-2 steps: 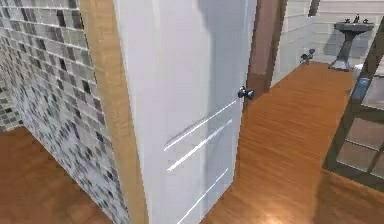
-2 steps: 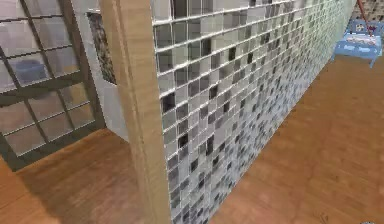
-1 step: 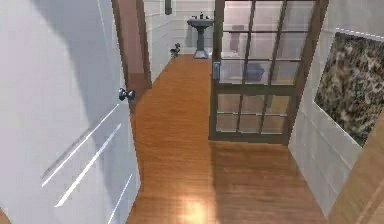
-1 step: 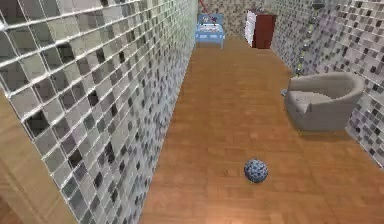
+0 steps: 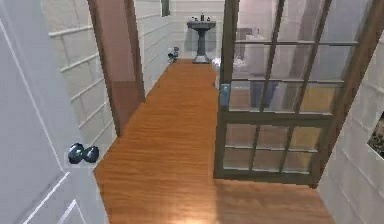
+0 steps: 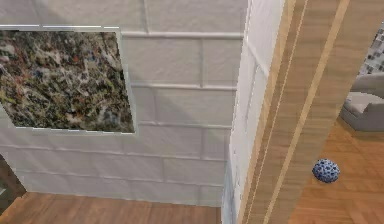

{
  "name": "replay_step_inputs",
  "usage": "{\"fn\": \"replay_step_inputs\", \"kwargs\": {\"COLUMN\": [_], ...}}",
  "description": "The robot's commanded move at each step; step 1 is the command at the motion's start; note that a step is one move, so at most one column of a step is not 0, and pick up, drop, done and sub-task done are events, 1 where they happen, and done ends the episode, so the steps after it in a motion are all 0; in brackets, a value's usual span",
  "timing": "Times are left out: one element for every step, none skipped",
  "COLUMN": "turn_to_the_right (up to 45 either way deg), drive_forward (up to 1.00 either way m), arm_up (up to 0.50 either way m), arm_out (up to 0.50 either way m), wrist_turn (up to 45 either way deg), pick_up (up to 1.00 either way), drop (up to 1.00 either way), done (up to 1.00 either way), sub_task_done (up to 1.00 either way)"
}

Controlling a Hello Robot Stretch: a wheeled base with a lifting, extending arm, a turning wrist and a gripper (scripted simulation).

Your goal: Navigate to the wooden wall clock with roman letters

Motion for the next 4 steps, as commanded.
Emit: {"fn": "replay_step_inputs", "kwargs": {"turn_to_the_right": [3.0,0.0,-45.0,-39.0], "drive_forward": [0.00,0.90,0.00,0.00], "arm_up": [0.00,0.00,0.00,0.00], "arm_out": [0.00,0.00,0.00,0.00], "wrist_turn": [0.0,0.0,0.0,0.0], "pick_up": [0.00,0.00,0.00,0.00], "drop": [0.00,0.00,0.00,0.00], "done": [0.00,0.00,0.00,0.00], "sub_task_done": [0.00,0.00,0.00,0.00]}}
